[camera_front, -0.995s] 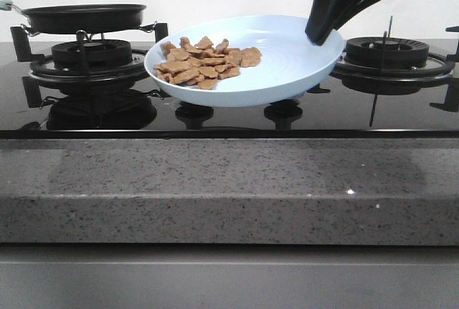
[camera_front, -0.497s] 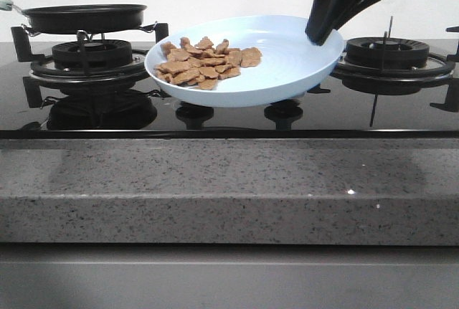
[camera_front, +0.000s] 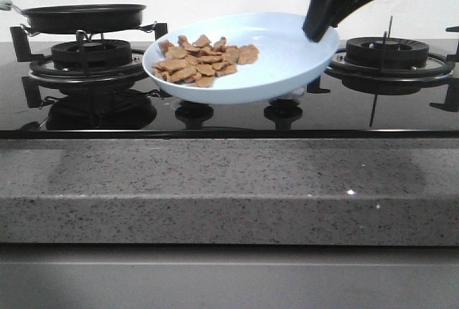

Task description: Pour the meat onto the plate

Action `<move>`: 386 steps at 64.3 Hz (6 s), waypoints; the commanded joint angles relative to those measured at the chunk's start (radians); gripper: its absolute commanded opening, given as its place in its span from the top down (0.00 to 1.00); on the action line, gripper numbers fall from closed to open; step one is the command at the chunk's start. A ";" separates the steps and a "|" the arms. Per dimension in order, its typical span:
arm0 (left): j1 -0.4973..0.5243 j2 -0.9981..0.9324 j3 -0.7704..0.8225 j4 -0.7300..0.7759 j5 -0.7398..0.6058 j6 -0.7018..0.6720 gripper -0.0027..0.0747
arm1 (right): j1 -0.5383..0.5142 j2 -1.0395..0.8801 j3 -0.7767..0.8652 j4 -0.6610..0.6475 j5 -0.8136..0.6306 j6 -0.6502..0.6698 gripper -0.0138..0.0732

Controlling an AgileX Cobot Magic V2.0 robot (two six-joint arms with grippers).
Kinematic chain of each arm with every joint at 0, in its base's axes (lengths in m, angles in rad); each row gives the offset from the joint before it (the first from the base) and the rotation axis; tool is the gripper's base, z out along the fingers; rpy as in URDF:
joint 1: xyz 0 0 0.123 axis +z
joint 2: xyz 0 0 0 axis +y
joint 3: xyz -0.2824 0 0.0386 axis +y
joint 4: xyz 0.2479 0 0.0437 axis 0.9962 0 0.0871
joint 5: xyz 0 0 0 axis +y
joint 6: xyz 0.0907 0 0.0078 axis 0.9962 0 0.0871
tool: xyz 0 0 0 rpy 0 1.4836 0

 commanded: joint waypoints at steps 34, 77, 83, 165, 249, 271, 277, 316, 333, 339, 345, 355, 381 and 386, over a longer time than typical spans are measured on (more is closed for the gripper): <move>-0.007 0.006 -0.029 -0.015 -0.080 -0.002 0.99 | -0.143 0.316 -0.472 0.154 0.076 0.020 0.91; -0.007 0.006 -0.029 -0.015 -0.080 -0.002 0.99 | -0.148 0.341 -0.613 0.138 0.210 0.020 0.53; -0.007 0.006 -0.029 -0.015 -0.080 -0.002 0.99 | -0.148 0.340 -0.685 0.125 0.276 0.020 0.60; -0.007 0.006 -0.029 -0.015 -0.070 -0.002 0.99 | -0.154 -0.798 0.589 -0.113 -0.492 -0.105 0.91; -0.007 0.006 -0.017 -0.014 -0.064 -0.002 0.99 | -0.154 -1.370 1.090 -0.113 -0.668 -0.105 0.91; -0.023 -0.035 0.017 0.258 -0.071 -0.331 0.99 | -0.154 -1.370 1.090 -0.113 -0.668 -0.105 0.91; -0.064 -0.095 0.062 0.429 -0.102 -0.501 0.99 | -0.154 -1.370 1.090 -0.113 -0.668 -0.105 0.91; -0.045 -0.496 0.489 0.431 -0.262 -0.499 0.99 | -0.154 -1.370 1.090 -0.113 -0.668 -0.105 0.91; -0.034 -0.494 0.542 0.396 -0.281 -0.499 0.99 | -0.154 -1.370 1.090 -0.113 -0.668 -0.105 0.91; -0.034 -0.492 0.542 0.396 -0.281 -0.499 0.99 | -0.154 -1.370 1.090 -0.113 -0.668 -0.105 0.91; -0.034 -0.492 0.542 0.396 -0.281 -0.499 0.99 | -0.154 -1.370 1.090 -0.113 -0.668 -0.105 0.91; -0.034 -0.492 0.542 0.396 -0.281 -0.499 0.99 | -0.154 -1.370 1.090 -0.113 -0.668 -0.105 0.91; -0.034 -0.492 0.542 0.396 -0.281 -0.499 0.99 | -0.154 -1.370 1.090 -0.113 -0.668 -0.105 0.91; -0.034 -0.492 0.542 0.396 -0.281 -0.499 0.99 | -0.154 -1.370 1.090 -0.113 -0.668 -0.105 0.91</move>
